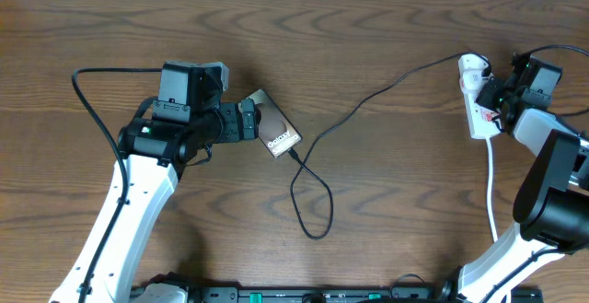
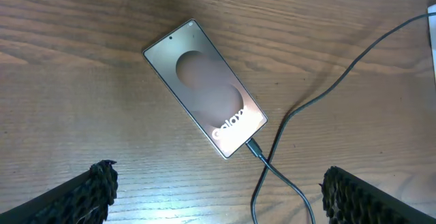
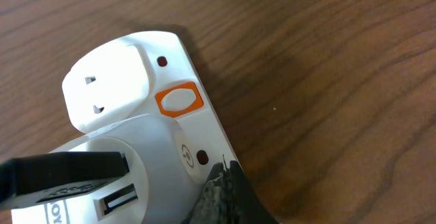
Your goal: Plug charger to phone and switch on socket
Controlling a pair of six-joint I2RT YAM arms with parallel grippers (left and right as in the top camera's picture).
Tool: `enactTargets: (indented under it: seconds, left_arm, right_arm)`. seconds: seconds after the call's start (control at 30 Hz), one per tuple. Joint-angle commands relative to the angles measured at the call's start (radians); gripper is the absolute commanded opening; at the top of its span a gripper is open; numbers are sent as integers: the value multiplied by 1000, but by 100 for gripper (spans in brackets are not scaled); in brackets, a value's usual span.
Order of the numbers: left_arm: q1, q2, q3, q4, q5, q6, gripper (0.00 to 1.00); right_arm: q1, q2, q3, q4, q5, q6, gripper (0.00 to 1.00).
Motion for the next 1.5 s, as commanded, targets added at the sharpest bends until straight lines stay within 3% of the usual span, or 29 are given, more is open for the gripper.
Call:
enactTargets:
  seconds: [0.0, 0.73, 1.47]
  left_arm:
    - [-3, -8, 7, -3, 4, 17, 98]
    - [-3, -6, 1, -3, -10, 17, 98]
    - [-3, -2, 1, -12, -21, 17, 98]
  right_arm:
    - [138, 27, -26, -56, -304, 8, 1]
    - [185, 18, -26, -101, -375, 54, 1]
    - [217, -100, -26, -201, -336, 53, 1]
